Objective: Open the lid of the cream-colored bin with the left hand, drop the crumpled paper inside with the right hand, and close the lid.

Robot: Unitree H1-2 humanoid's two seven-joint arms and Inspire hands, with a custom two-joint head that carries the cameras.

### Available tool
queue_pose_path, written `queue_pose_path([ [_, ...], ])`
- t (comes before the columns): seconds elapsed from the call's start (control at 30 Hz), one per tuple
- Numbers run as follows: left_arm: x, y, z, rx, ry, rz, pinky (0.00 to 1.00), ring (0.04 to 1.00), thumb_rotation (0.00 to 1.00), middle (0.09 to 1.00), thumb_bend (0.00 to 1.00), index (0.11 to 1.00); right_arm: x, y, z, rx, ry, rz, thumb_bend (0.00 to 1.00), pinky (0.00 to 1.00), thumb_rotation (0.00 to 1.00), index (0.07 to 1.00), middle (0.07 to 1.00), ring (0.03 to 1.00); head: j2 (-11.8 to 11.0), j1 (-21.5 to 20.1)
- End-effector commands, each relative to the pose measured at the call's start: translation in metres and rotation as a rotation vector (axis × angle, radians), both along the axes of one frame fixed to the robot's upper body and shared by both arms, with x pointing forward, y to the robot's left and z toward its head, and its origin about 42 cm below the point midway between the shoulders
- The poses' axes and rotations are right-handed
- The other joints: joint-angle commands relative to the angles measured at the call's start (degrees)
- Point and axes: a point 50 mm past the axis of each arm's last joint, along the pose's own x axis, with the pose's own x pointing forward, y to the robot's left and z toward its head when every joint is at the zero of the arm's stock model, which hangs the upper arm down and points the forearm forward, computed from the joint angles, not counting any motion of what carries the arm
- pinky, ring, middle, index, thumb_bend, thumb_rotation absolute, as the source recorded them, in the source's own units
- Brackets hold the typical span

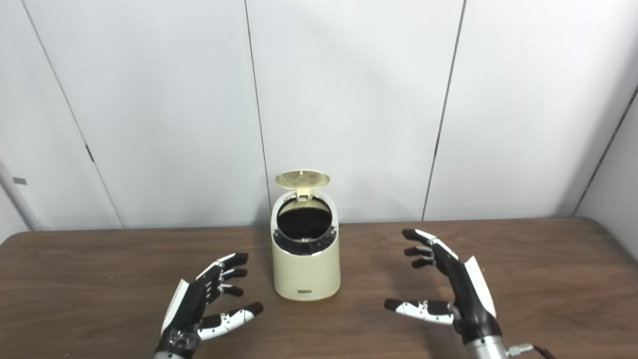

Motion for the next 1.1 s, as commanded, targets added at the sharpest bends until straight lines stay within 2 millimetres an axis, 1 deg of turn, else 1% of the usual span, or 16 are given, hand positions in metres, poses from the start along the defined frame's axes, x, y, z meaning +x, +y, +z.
queue_pose_path([
  [0.0,0.005,-0.002,0.02,-0.016,-0.088,-0.006,0.62,0.781,0.13,0.843,0.74,0.858,0.004,-0.003,0.016,-0.004,-0.104,-0.006,0.79,0.59,0.09,0.784,0.8,0.695,0.1,0.1],
  [0.07,0.005,-0.001,0.021,-0.017,-0.09,-0.004,0.61,0.777,0.13,0.843,0.74,0.859,0.003,-0.002,0.014,-0.009,-0.102,-0.015,0.79,0.58,0.1,0.784,0.797,0.694,0.2,0.4],
  [0.2,0.003,0.001,0.022,-0.022,-0.095,-0.004,0.61,0.774,0.13,0.845,0.74,0.861,0.001,0.001,0.013,-0.005,-0.1,-0.021,0.79,0.56,0.09,0.788,0.802,0.695,0.5,0.4],
  [0.3,0.003,0.002,0.024,-0.03,-0.101,-0.001,0.6,0.78,0.13,0.846,0.74,0.866,0.0,0.002,0.013,-0.003,-0.101,-0.025,0.79,0.55,0.12,0.788,0.803,0.691,0.5,0.5],
  [0.37,0.003,0.005,0.027,-0.036,-0.111,0.006,0.59,0.783,0.13,0.848,0.73,0.867,-0.001,0.003,0.013,-0.003,-0.101,-0.025,0.8,0.54,0.11,0.786,0.8,0.688,0.4,0.5],
  [0.47,0.004,0.01,0.032,-0.031,-0.125,0.013,0.61,0.788,0.12,0.855,0.72,0.867,0.001,0.002,0.011,-0.004,-0.102,-0.022,0.79,0.54,0.08,0.787,0.798,0.687,0.5,0.6],
  [0.53,0.006,0.013,0.036,-0.013,-0.139,0.022,0.62,0.794,0.14,0.857,0.72,0.869,0.001,0.002,0.011,-0.005,-0.103,-0.023,0.79,0.54,0.08,0.785,0.799,0.688,0.4,0.7],
  [0.6,0.009,0.016,0.042,0.003,-0.158,0.025,0.6,0.783,0.16,0.851,0.73,0.866,0.001,0.002,0.011,-0.002,-0.102,-0.023,0.79,0.55,0.07,0.782,0.795,0.684,0.3,0.8],
  [0.67,0.014,0.018,0.05,0.012,-0.173,0.024,0.59,0.783,0.17,0.851,0.74,0.865,0.002,0.002,0.011,-0.005,-0.103,-0.026,0.8,0.55,0.06,0.778,0.792,0.682,0.3,1.0],
  [0.7,0.016,0.018,0.055,0.02,-0.185,0.021,0.6,0.787,0.17,0.85,0.75,0.868,0.002,0.003,0.011,-0.006,-0.104,-0.026,0.79,0.55,0.04,0.776,0.791,0.68,0.3,1.0],
  [0.83,0.027,0.019,0.074,0.042,-0.217,0.013,0.6,0.782,0.18,0.85,0.76,0.867,0.003,0.004,0.012,-0.003,-0.11,-0.031,0.8,0.54,0.03,0.767,0.781,0.668,0.3,1.2],
  [0.97,0.037,0.015,0.088,0.067,-0.241,0.003,0.54,0.739,0.16,0.846,0.76,0.86,0.001,0.007,0.014,-0.017,-0.119,-0.027,0.79,0.52,0.02,0.76,0.774,0.657,0.3,1.2],
  [1.07,0.044,0.012,0.096,0.094,-0.262,-0.002,0.52,0.729,0.16,0.846,0.76,0.855,0.001,0.009,0.015,-0.005,-0.115,-0.025,0.79,0.52,0.0,0.759,0.777,0.657,0.4,1.3],
])
